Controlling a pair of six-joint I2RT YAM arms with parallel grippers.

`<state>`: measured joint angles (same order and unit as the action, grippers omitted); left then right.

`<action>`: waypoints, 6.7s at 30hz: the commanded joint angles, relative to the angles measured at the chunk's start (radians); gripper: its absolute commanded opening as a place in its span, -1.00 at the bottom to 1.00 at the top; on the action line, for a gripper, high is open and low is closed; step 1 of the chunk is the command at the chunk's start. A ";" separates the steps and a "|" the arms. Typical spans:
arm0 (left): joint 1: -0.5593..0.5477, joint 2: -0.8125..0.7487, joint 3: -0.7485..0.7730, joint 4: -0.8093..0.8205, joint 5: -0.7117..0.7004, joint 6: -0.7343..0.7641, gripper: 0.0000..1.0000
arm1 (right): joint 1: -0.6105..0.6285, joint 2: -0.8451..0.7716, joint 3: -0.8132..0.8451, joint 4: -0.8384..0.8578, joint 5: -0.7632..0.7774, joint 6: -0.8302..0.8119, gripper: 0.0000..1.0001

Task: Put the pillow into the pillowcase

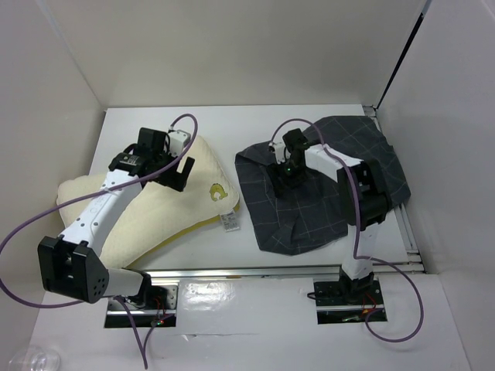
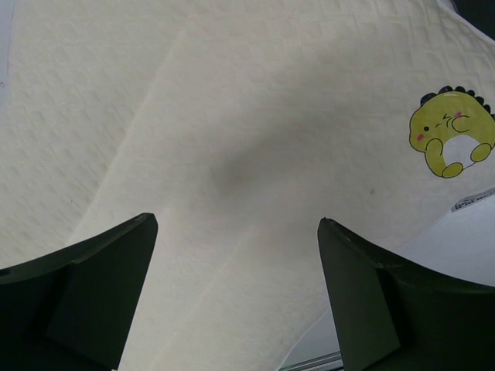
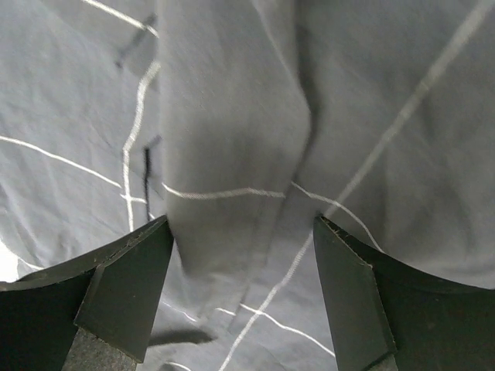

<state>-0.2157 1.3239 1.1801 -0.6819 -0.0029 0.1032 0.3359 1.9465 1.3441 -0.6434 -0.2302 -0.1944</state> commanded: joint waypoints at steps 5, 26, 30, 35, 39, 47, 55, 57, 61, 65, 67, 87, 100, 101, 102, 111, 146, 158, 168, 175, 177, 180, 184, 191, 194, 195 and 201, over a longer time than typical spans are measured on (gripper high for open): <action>-0.004 0.006 0.016 0.002 -0.003 0.015 0.99 | 0.061 0.032 0.101 0.019 -0.057 0.024 0.60; -0.004 0.024 -0.002 0.021 -0.005 0.036 0.99 | 0.117 0.026 0.093 0.008 0.203 0.015 -1.00; -0.004 0.024 -0.002 0.021 0.015 0.059 0.99 | 0.104 0.005 0.239 -0.055 0.108 -0.019 -1.00; -0.004 0.044 0.018 0.001 0.027 0.090 0.99 | 0.104 0.014 0.362 -0.108 0.037 -0.042 -1.00; -0.004 0.044 0.038 -0.008 0.027 0.099 0.99 | 0.104 0.014 0.350 -0.127 -0.004 -0.051 -1.00; -0.004 0.044 0.038 0.001 0.018 0.099 0.99 | 0.095 0.052 0.288 -0.165 -0.020 -0.071 -0.89; -0.004 0.044 0.047 0.001 0.018 0.099 0.99 | 0.063 0.074 0.263 -0.165 -0.031 -0.051 -0.66; -0.004 0.044 0.047 -0.008 0.018 0.090 0.99 | 0.054 0.074 0.263 -0.176 -0.040 -0.062 -0.81; -0.004 0.044 0.047 -0.008 0.027 0.090 0.99 | 0.045 0.065 0.263 -0.176 -0.058 -0.062 -1.00; -0.004 0.044 0.038 -0.008 0.027 0.090 0.99 | 0.045 0.065 0.283 -0.188 -0.069 -0.071 -0.74; -0.004 0.054 0.038 -0.008 0.027 0.081 0.99 | 0.045 0.065 0.283 -0.209 -0.081 -0.083 -0.69; -0.004 0.081 0.056 -0.008 0.046 0.072 0.99 | -0.021 0.034 0.334 -0.251 -0.221 -0.111 -1.00; -0.004 0.121 0.046 -0.057 0.124 0.162 0.99 | -0.031 -0.046 0.389 -0.274 -0.275 -0.141 -1.00; -0.004 0.133 0.046 -0.077 0.124 0.197 0.99 | -0.031 -0.046 0.389 -0.274 -0.274 -0.142 -1.00; -0.004 0.133 0.046 -0.077 0.124 0.211 0.99 | -0.031 -0.046 0.379 -0.274 -0.274 -0.142 -1.00; -0.004 0.074 -0.158 -0.021 0.127 0.573 0.99 | -0.031 -0.073 0.342 -0.285 -0.264 -0.152 -1.00; 0.162 0.480 0.006 0.053 0.314 0.469 0.99 | -0.049 0.023 0.428 -0.378 -0.233 -0.209 -1.00; 0.162 0.494 -0.039 0.097 0.279 0.424 -1.00 | -0.049 0.014 0.419 -0.369 -0.233 -0.191 -1.00; 0.162 0.089 -0.073 -0.087 0.379 0.561 -1.00 | -0.049 -0.014 0.397 -0.297 -0.202 -0.148 -1.00; 0.125 -0.066 0.079 -0.358 0.524 0.681 -1.00 | -0.049 -0.083 0.374 -0.132 -0.143 -0.068 -1.00; 0.112 -0.109 0.089 -0.413 0.552 0.696 -1.00 | -0.049 -0.093 0.374 -0.101 -0.132 -0.040 -1.00; 0.079 -0.141 0.099 -0.447 0.563 0.696 -1.00 | -0.038 -0.103 0.365 -0.065 -0.118 -0.013 -1.00; 0.041 -0.150 0.110 -0.476 0.574 0.707 -1.00 | -0.017 -0.122 0.374 -0.042 -0.127 -0.004 -1.00; -0.025 -0.063 0.131 -0.489 0.627 0.688 -1.00 | 0.015 -0.143 0.353 -0.042 -0.127 -0.004 -1.00; -0.025 0.016 0.141 -0.479 0.641 0.676 -1.00 | 0.025 -0.165 0.339 -0.042 -0.127 -0.004 -1.00; -0.025 0.040 0.154 -0.479 0.653 0.676 -1.00 | 0.025 -0.176 0.339 -0.042 -0.127 -0.004 -1.00; -0.069 0.155 0.205 -0.470 0.664 0.676 -1.00 | 0.034 -0.213 0.307 -0.042 -0.118 -0.004 -1.00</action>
<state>-0.2626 1.4677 1.3231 -1.1511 0.5835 0.7811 0.3576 1.8130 1.6611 -0.7258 -0.3511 -0.2058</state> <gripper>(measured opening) 0.046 0.011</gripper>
